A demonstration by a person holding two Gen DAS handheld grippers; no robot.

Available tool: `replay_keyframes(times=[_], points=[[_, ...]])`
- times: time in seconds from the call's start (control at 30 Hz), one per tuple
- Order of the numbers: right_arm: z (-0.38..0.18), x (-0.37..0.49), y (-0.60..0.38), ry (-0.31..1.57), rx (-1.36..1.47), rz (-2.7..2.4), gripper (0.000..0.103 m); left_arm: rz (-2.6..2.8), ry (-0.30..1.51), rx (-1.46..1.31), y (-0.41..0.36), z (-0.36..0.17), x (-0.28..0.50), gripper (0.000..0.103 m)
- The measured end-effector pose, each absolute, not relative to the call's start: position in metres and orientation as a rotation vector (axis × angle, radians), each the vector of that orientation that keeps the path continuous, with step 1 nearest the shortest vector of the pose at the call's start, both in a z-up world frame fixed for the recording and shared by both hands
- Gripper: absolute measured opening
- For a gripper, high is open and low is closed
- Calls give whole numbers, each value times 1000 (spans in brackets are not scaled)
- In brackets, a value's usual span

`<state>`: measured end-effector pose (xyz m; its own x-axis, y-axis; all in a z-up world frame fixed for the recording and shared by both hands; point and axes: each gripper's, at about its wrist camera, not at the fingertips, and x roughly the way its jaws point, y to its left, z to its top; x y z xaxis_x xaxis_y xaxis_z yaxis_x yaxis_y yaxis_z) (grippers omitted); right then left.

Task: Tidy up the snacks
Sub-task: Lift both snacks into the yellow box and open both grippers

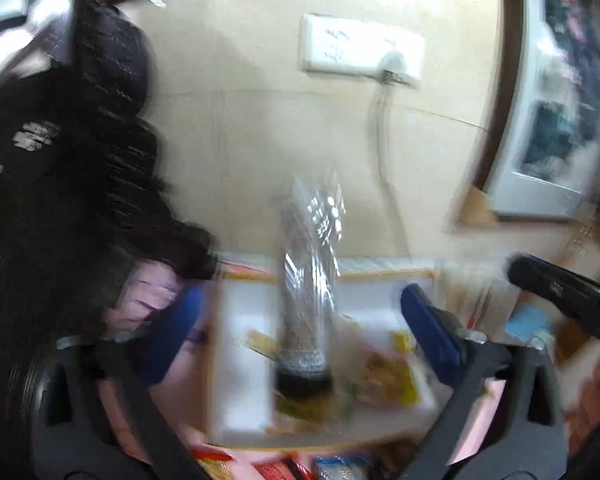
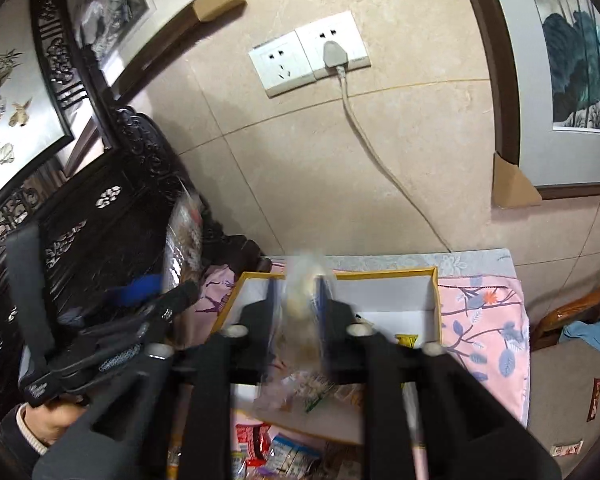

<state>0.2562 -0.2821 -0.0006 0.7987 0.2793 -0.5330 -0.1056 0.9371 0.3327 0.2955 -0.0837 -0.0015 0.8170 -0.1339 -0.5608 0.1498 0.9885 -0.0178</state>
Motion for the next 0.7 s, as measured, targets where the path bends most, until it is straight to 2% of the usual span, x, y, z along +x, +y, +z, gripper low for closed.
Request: replay_keyframes(times=[0.07,0.7], points=[[3,249,-284,548,319,187,97,-138,572,66,-87,0,293,101],[-7,200,-286,591,321,93,101,-93,652,-6,-63,-5,259,101]])
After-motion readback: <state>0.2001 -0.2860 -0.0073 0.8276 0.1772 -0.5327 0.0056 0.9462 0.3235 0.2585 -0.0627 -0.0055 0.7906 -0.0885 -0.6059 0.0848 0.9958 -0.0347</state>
